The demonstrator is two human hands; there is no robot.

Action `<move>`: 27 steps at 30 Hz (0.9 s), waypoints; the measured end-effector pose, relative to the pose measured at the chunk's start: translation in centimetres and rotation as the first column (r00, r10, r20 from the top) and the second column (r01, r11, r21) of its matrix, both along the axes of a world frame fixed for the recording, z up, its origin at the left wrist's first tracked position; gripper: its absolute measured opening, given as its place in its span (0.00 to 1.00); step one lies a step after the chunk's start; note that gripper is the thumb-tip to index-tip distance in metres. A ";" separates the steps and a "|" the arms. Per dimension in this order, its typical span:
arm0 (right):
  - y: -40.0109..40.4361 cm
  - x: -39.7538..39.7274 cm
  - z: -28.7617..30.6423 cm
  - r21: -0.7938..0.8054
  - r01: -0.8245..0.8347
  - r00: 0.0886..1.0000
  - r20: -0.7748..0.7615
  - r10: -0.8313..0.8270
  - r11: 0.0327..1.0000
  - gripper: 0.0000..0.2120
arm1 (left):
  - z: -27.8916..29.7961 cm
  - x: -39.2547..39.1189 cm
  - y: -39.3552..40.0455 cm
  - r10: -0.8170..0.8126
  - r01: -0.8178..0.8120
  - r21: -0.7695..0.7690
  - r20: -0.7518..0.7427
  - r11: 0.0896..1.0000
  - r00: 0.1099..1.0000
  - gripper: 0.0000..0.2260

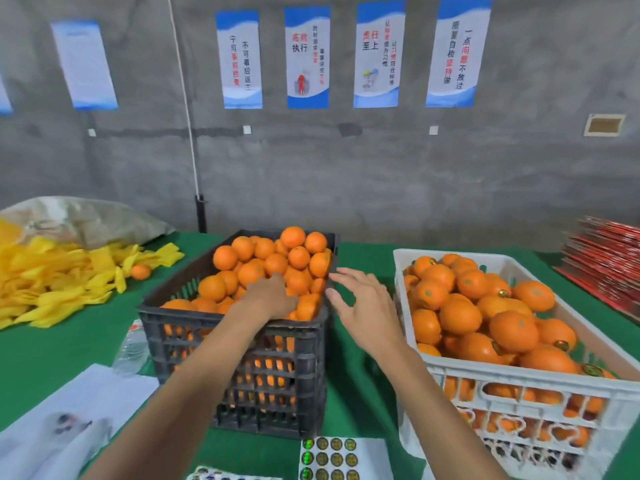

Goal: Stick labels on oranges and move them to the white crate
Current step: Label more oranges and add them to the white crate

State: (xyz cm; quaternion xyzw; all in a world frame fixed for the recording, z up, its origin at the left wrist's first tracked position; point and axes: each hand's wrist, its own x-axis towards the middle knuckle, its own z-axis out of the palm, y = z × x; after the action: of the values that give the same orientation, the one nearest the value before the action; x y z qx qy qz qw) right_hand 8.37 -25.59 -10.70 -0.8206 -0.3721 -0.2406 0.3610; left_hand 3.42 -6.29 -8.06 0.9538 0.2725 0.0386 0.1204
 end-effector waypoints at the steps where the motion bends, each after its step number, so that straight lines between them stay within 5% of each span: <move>1: 1.5 -0.1 0.2 0.002 -0.053 0.998 -0.042 0.053 0.999 0.16 | 0.2 -0.8 1.6 0.040 -0.041 -0.014 -0.074 0.999 0.996 0.32; 5: 6.1 -0.6 1.0 0.002 -0.176 0.975 -0.141 0.174 0.984 0.16 | 1.0 -3.7 7.5 0.210 -0.193 0.094 -0.227 0.977 0.951 0.27; 10: 8.4 -1.3 1.0 -0.016 -0.207 0.968 -0.149 0.202 0.978 0.15 | 2.2 -4.1 9.7 0.262 -0.190 0.231 -0.339 0.954 0.903 0.17; 16: 8.2 -1.4 1.0 -0.018 -0.210 0.964 -0.168 0.205 0.977 0.15 | 2.1 -3.7 11.2 0.345 -0.274 0.211 -0.528 0.938 0.776 0.25; 21: 7.9 -1.7 1.2 -0.007 -0.212 0.962 -0.177 0.207 0.977 0.14 | 3.1 -4.8 9.9 0.296 -0.246 0.203 -0.275 0.948 0.915 0.22; 23: 7.7 -2.0 1.3 0.025 -0.224 0.959 -0.173 0.225 0.974 0.15 | 3.7 -5.2 8.3 0.219 -0.213 0.133 -0.026 0.968 0.975 0.21; 25: 7.0 -2.4 1.5 0.069 -0.228 0.960 -0.151 0.237 0.971 0.17 | 4.4 -5.3 5.2 0.082 -0.096 0.035 0.288 0.995 0.954 0.22; 27: 5.7 -3.1 1.6 0.094 -0.199 0.976 -0.066 0.205 0.976 0.18 | 4.9 -5.3 1.2 -0.066 0.099 -0.033 0.534 0.995 0.843 0.22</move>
State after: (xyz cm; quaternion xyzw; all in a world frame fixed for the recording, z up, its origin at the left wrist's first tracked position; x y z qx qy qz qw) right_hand 5.22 -19.93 -9.06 -0.7706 -0.4290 -0.1873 0.4325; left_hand -1.85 -5.13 -3.18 0.9125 0.1884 0.2882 0.2211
